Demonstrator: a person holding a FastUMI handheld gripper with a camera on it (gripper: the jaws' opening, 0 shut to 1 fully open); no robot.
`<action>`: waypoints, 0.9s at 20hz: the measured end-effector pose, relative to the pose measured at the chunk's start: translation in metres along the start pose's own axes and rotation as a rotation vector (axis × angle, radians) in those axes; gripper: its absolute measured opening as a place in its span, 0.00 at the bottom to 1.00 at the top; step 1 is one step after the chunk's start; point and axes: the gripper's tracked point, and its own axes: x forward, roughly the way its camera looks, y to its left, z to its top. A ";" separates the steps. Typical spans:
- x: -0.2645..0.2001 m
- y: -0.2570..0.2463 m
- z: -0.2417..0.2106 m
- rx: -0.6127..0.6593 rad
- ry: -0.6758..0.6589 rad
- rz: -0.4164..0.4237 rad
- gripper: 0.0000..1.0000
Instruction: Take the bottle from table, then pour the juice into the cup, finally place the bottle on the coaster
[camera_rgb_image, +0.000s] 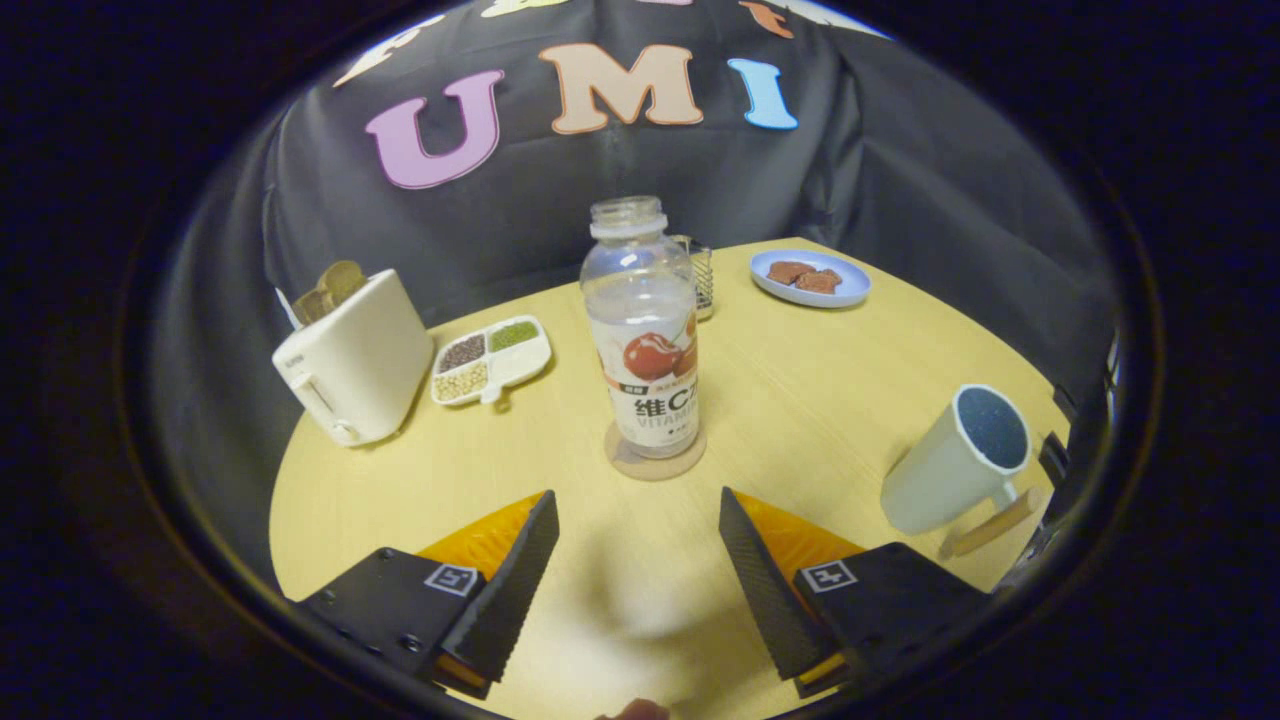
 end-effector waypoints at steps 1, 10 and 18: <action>-0.009 -0.002 0.008 -0.003 -0.018 0.007 1.00; -0.079 -0.032 0.131 -0.125 -0.227 0.042 0.99; -0.139 -0.019 0.195 -0.189 -0.251 0.157 0.98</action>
